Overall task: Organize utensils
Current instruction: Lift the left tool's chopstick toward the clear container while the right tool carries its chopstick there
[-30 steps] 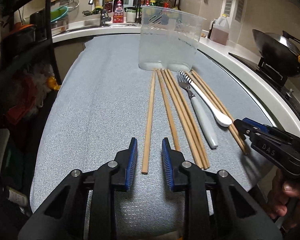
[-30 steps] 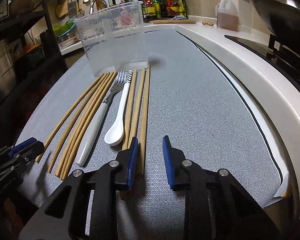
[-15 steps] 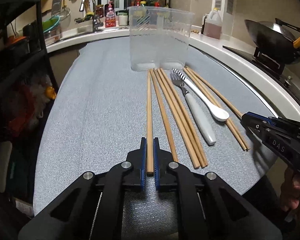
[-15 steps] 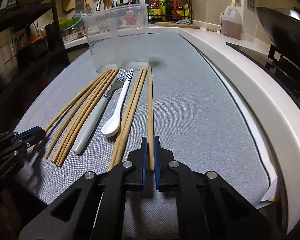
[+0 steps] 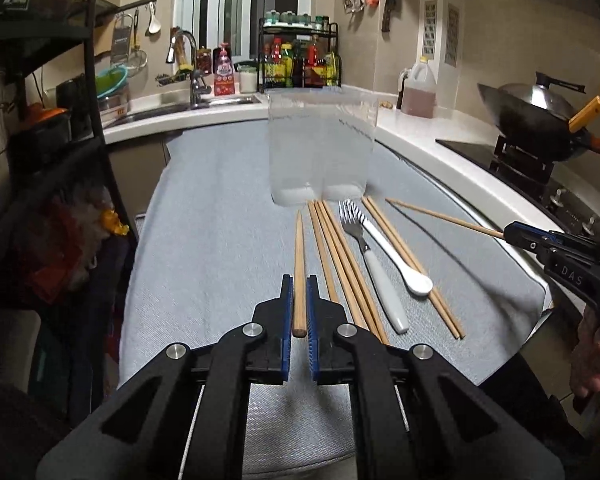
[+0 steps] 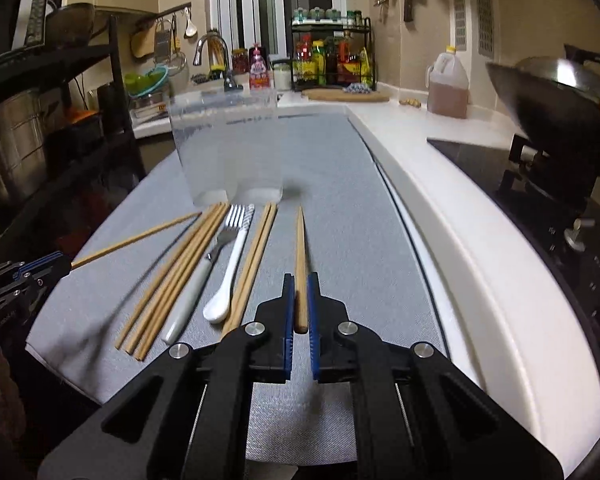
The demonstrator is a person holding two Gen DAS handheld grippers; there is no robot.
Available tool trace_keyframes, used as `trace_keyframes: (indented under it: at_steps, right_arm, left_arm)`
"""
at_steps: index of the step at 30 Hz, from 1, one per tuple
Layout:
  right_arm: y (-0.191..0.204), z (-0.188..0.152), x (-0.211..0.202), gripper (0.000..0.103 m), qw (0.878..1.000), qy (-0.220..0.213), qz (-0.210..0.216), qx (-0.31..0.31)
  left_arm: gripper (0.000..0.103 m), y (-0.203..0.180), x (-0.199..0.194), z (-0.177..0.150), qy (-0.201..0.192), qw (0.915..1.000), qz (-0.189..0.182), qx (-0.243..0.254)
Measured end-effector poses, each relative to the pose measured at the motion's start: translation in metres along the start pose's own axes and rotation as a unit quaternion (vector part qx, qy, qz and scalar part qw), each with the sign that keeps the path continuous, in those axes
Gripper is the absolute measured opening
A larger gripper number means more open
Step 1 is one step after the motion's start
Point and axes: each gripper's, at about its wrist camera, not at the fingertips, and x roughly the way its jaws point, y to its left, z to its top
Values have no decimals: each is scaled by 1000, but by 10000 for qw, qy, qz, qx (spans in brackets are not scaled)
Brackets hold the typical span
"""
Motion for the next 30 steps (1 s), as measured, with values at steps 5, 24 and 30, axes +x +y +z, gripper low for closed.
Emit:
trace_keyframes:
  at_steps: [5,24,30]
  right_arm:
    - [-2,22,-20,6,9993,-354,65,-37]
    - [1,101,-30,6,9975,-533,437,149]
    - [-1,130,-23,6,9972,-406,535,334]
  left_arm:
    - [6,7,-12,21,-264,9996,17,16]
    - [6,36,-22,107,-578,9982,-53,-166]
    - [6,40,-12,133,-310,9991,-98,-289]
